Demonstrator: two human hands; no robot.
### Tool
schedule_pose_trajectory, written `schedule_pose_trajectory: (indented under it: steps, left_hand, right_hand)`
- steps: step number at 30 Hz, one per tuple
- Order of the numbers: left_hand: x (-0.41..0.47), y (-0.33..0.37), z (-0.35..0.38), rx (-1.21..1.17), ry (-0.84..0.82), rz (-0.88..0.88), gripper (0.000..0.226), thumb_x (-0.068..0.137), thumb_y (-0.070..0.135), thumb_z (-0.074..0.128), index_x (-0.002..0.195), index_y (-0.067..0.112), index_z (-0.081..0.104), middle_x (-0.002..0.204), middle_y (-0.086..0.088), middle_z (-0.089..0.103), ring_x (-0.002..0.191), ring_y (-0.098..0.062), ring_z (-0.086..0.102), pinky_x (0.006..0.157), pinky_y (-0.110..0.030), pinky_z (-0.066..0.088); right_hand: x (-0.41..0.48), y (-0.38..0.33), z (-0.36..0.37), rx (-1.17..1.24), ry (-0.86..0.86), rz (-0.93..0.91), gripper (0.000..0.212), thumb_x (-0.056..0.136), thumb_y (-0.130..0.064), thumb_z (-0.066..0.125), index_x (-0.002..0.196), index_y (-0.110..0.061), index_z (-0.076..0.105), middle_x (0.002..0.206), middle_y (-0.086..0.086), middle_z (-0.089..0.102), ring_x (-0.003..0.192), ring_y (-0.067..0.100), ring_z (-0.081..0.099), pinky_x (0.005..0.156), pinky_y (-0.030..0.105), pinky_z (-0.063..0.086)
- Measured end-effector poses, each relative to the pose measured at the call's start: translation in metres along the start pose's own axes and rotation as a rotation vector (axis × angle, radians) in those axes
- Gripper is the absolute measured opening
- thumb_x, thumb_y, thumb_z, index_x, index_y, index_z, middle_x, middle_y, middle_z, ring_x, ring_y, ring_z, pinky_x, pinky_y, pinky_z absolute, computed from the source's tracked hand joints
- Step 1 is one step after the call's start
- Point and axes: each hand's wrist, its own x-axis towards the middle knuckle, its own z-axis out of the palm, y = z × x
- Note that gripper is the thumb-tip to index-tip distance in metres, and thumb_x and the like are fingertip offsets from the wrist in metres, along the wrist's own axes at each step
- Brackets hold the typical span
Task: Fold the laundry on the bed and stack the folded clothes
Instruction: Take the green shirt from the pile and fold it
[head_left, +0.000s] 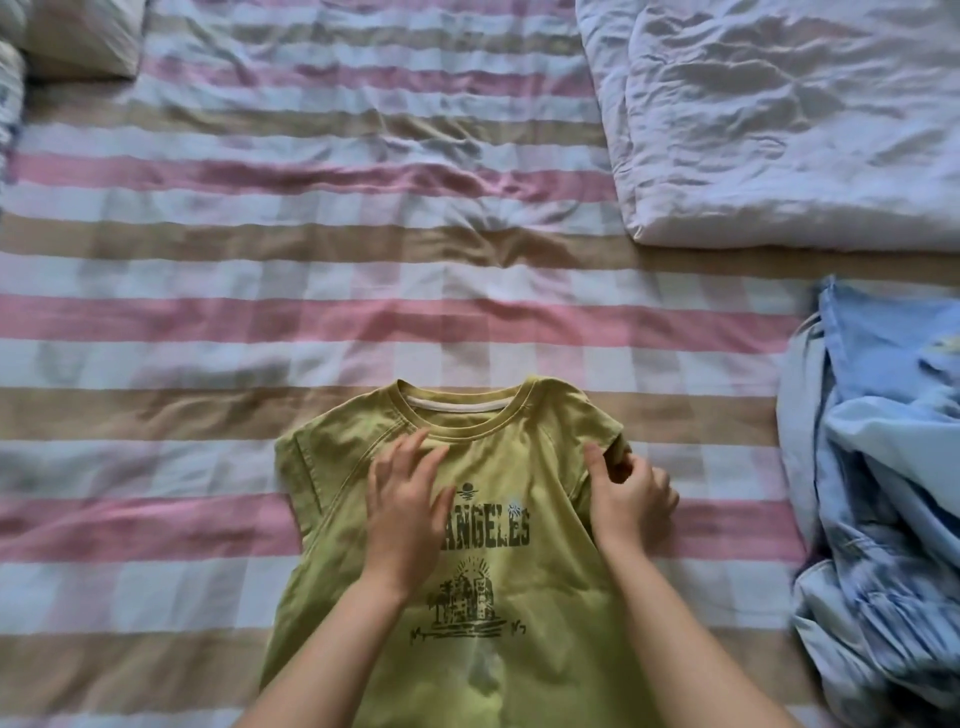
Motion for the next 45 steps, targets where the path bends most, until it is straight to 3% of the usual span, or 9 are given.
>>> schedule_pose_trajectory:
  steps: [6, 10, 15, 19, 21, 23, 26, 38, 45]
  left_hand:
    - [0.001, 0.012, 0.021, 0.007, -0.023, 0.090, 0.044, 0.091, 0.025, 0.055, 0.134, 0.022, 0.046, 0.149, 0.003, 0.030, 0.139, -0.011, 0.013, 0.117, -0.040, 0.005]
    - [0.009, 0.005, 0.038, 0.150, -0.129, 0.102, 0.053, 0.096, 0.041, 0.036, 0.145, 0.033, 0.018, 0.153, 0.012, -0.003, 0.138, -0.005, -0.015, 0.112, -0.034, -0.017]
    - [0.010, -0.005, 0.050, 0.321, -0.233, 0.068, 0.061, 0.095, 0.052, 0.023, 0.140, 0.038, -0.015, 0.149, 0.009, -0.026, 0.134, -0.011, -0.031, 0.109, -0.040, -0.021]
    - [-0.019, 0.000, 0.031, 0.189, -0.162, 0.055, 0.055, 0.095, 0.039, 0.038, 0.146, 0.024, 0.023, 0.156, -0.002, 0.006, 0.143, -0.019, -0.005, 0.115, -0.045, -0.004]
    - [-0.051, -0.001, 0.015, 0.053, -0.022, 0.018, 0.045, 0.089, 0.028, 0.048, 0.130, 0.010, 0.051, 0.143, -0.013, 0.041, 0.137, -0.029, 0.029, 0.112, -0.054, 0.020]
    - [-0.090, -0.007, 0.001, -0.045, 0.116, -0.042, 0.039, 0.087, 0.024, 0.046, 0.117, 0.002, 0.060, 0.130, -0.017, 0.052, 0.127, -0.029, 0.038, 0.108, -0.049, 0.027]
    - [-0.141, -0.018, -0.014, -0.065, 0.186, -0.127, 0.043, 0.086, 0.023, 0.040, 0.112, -0.005, 0.061, 0.124, -0.024, 0.054, 0.121, -0.034, 0.039, 0.107, -0.040, 0.024]
    - [-0.195, -0.068, -0.008, -0.137, 0.345, -0.492, 0.038, 0.084, 0.007, 0.049, 0.117, -0.012, 0.053, 0.119, -0.033, 0.053, 0.115, -0.046, 0.045, 0.102, -0.049, 0.029]
    - [-0.233, -0.077, -0.017, -0.258, 0.381, -0.740, 0.027, 0.093, 0.008, 0.047, 0.117, -0.003, 0.054, 0.117, -0.026, 0.058, 0.109, -0.037, 0.053, 0.091, -0.038, 0.038]
  right_hand:
    - [0.030, -0.012, -0.006, 0.328, 0.150, 0.025, 0.022, 0.091, -0.028, 0.055, 0.080, -0.009, 0.052, 0.090, 0.018, 0.063, 0.083, 0.031, 0.055, 0.066, 0.034, 0.035]
    - [0.065, -0.009, -0.010, 0.127, 0.140, -0.051, 0.024, 0.093, -0.034, 0.050, 0.090, -0.011, 0.054, 0.095, 0.016, 0.065, 0.086, 0.034, 0.057, 0.064, 0.032, 0.034]
    - [0.075, 0.005, -0.005, 0.019, 0.061, -0.123, 0.029, 0.094, -0.037, 0.047, 0.100, -0.010, 0.056, 0.099, 0.017, 0.066, 0.091, 0.038, 0.059, 0.065, 0.034, 0.036]
    - [0.030, 0.036, -0.028, 0.221, -0.006, -0.106, 0.030, 0.093, -0.032, 0.052, 0.111, -0.008, 0.057, 0.102, 0.014, 0.066, 0.095, 0.030, 0.060, 0.073, 0.032, 0.040]
    - [-0.009, 0.066, -0.041, 0.192, -0.027, -0.171, 0.023, 0.089, -0.019, 0.059, 0.109, -0.006, 0.059, 0.101, 0.014, 0.064, 0.094, 0.029, 0.058, 0.077, 0.033, 0.043]
    - [-0.047, 0.096, -0.051, 0.131, -0.033, -0.190, 0.024, 0.084, -0.009, 0.064, 0.107, -0.004, 0.061, 0.101, 0.016, 0.062, 0.095, 0.032, 0.056, 0.085, 0.041, 0.045]
    - [-0.083, 0.127, -0.057, 0.088, -0.035, -0.146, 0.024, 0.082, -0.005, 0.066, 0.105, -0.002, 0.062, 0.100, 0.018, 0.059, 0.098, 0.033, 0.054, 0.088, 0.041, 0.042]
    - [-0.069, 0.156, -0.070, 0.224, 0.014, 0.063, 0.017, 0.087, -0.020, 0.062, 0.088, -0.003, 0.067, 0.088, 0.015, 0.068, 0.083, 0.028, 0.059, 0.067, 0.026, 0.036]
    - [-0.118, 0.192, -0.099, 0.172, 0.064, -0.160, 0.020, 0.082, -0.009, 0.067, 0.099, -0.002, 0.061, 0.097, 0.017, 0.061, 0.086, 0.027, 0.053, 0.078, 0.030, 0.040]
